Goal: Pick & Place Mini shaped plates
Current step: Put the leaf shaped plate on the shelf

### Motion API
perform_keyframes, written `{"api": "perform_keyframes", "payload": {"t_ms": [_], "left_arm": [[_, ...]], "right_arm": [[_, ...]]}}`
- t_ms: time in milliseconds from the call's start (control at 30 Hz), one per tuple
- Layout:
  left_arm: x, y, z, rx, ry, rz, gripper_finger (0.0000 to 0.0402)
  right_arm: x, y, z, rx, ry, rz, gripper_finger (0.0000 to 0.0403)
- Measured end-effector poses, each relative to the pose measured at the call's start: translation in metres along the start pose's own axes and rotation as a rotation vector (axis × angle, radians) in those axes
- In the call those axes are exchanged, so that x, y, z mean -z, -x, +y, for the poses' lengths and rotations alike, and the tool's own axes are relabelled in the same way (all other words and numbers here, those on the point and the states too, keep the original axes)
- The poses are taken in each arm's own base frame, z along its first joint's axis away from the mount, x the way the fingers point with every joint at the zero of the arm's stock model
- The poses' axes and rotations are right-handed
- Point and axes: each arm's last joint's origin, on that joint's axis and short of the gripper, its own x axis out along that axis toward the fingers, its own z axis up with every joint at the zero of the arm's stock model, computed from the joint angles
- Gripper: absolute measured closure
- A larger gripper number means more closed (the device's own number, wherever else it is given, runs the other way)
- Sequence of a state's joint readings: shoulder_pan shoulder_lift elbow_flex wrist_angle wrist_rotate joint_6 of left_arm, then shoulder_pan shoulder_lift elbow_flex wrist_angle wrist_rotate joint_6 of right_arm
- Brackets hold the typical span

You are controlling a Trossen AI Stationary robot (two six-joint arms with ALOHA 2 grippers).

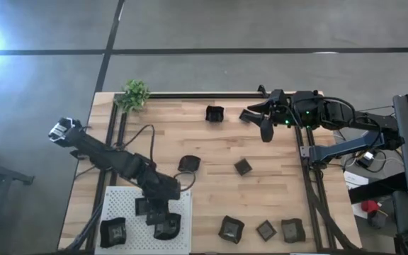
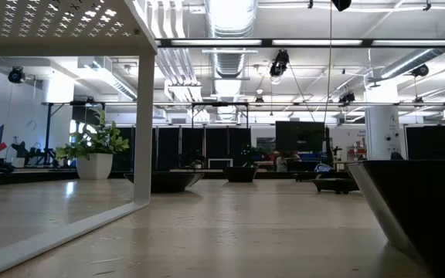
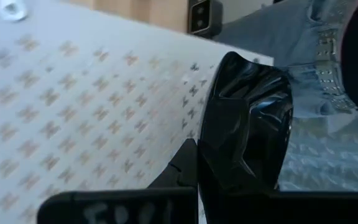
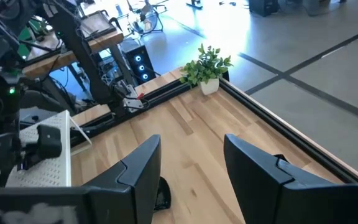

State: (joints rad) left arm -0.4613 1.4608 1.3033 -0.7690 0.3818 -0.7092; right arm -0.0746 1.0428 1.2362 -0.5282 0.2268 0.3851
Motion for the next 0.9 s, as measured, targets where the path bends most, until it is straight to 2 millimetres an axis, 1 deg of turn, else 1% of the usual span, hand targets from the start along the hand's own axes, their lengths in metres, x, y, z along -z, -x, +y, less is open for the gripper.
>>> {"api": "perform_keyframes", "payload": {"t_ms": [267,567,900], "left_arm": [[-0.001,-0.017,0.000,0.013,0.004,0.055,0.0402],[-0.001,-0.016,-0.001,0.023,0.043,0.059,0.0401],[0.000,-0.016,0.000,0.014,0.046,0.067,0.0401]], "right_arm": [[0.004,0.000,-0.002,0.017,0.010,0.041,0.0230],[0.004,0.000,-0.002,0.017,0.010,0.042,0.0231],[0.004,0.000,-0.002,0.017,0.010,0.042,0.0229]]}}
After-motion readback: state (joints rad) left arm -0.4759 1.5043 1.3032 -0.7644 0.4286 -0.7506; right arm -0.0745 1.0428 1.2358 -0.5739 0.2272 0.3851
